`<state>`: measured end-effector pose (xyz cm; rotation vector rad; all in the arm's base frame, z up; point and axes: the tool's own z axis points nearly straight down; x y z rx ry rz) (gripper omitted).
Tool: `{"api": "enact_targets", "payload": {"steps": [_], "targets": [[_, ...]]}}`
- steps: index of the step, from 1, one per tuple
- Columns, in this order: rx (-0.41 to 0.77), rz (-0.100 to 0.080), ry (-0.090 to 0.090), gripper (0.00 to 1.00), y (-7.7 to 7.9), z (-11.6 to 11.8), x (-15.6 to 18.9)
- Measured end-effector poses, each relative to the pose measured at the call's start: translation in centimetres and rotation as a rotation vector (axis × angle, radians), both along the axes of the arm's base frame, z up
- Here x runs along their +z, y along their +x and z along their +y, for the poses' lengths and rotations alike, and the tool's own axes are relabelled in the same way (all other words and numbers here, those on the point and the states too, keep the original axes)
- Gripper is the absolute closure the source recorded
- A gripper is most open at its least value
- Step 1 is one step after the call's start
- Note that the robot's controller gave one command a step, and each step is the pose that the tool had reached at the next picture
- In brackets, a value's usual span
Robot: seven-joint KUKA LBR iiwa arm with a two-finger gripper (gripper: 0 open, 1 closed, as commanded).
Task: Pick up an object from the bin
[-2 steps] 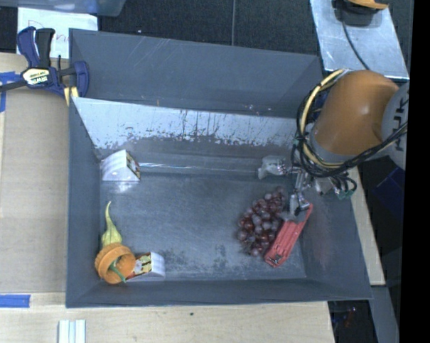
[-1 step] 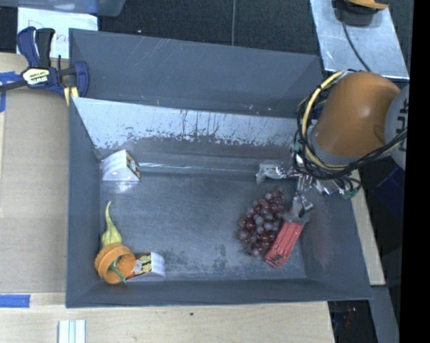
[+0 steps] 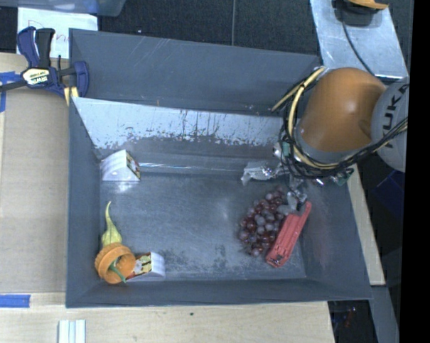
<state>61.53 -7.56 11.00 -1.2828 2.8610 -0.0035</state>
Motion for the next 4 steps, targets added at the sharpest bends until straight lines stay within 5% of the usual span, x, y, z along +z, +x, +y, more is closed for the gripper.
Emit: {"api": "enact_targets", "payload": {"steps": [1, 2, 4], "targets": [[0.121, -0.009, 0.000, 0.00, 1.0, -0.3, -3.2], [0.463, -0.009, -0.004, 1.00, -0.2, 1.9, -3.7], [0.461, -0.009, -0.003, 1.00, -0.3, 1.9, -3.0]]}}
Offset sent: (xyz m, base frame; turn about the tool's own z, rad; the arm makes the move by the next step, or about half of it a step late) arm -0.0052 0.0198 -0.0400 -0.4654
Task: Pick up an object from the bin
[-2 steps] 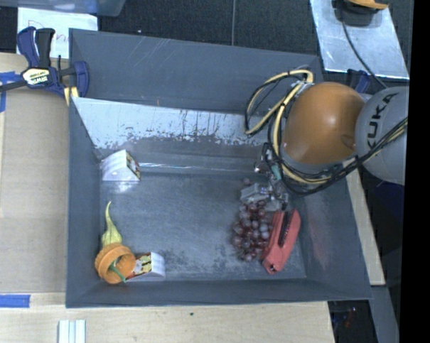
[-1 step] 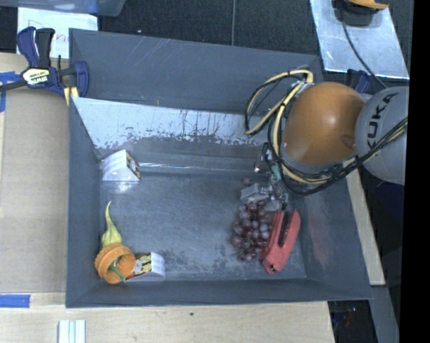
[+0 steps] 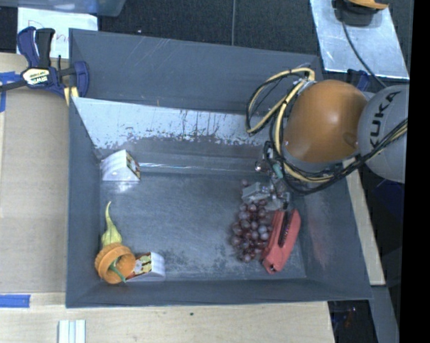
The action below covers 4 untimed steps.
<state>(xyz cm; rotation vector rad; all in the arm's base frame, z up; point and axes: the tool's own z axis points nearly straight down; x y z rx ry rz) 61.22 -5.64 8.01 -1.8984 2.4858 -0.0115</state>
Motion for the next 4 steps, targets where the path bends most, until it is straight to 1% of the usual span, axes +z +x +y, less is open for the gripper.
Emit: {"api": "enact_targets", "payload": {"steps": [1, 2, 3, 4], "targets": [[-0.001, -0.002, 0.000, 1.00, 0.0, 0.0, 1.1], [-0.003, -0.004, 0.001, 1.00, 0.1, 0.0, 1.3], [-0.004, -0.003, 0.002, 1.00, 0.0, 0.0, 2.6], [-0.006, -0.006, 0.003, 1.00, 0.1, 0.0, 3.6]]}}
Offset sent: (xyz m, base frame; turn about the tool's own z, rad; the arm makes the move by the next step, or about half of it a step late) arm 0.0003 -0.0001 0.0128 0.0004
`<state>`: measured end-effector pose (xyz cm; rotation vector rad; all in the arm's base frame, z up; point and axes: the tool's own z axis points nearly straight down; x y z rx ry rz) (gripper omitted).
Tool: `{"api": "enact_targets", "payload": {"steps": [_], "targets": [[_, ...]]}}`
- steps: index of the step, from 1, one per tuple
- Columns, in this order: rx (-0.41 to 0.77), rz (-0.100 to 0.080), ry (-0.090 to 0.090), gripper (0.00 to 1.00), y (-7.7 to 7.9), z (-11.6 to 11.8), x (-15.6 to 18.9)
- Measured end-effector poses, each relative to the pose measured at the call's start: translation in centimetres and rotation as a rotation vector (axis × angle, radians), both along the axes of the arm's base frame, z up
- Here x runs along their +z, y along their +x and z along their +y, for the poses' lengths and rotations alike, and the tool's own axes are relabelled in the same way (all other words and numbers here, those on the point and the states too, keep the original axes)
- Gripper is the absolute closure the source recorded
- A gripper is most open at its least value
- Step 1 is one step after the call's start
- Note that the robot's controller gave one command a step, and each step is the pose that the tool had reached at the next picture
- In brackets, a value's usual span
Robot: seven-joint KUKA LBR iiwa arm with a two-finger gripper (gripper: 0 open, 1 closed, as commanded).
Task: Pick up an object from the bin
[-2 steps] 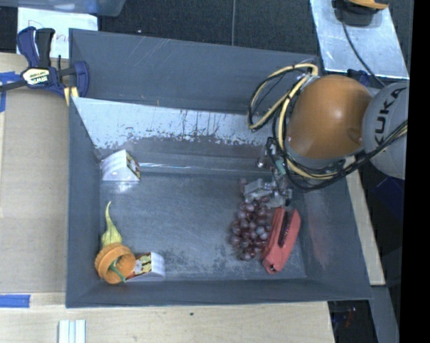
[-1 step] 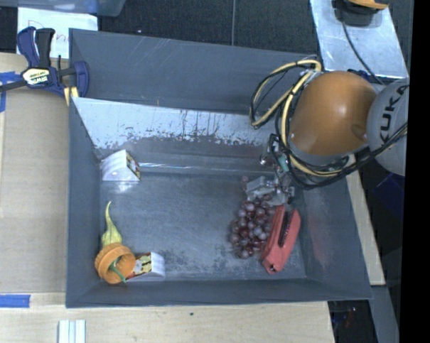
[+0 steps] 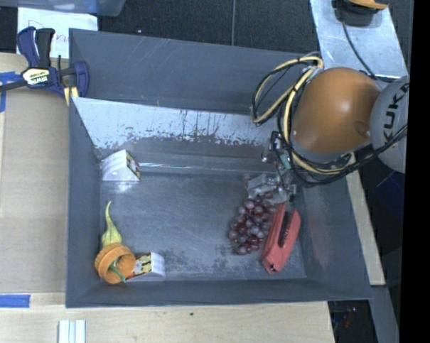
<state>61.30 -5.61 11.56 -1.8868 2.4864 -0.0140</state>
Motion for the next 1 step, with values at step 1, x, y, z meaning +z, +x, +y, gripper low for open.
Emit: {"api": "enact_targets", "payload": {"steps": [1], "targets": [[0.000, 0.006, 0.002, 1.00, -0.13, 0.06, 4.55]]}}
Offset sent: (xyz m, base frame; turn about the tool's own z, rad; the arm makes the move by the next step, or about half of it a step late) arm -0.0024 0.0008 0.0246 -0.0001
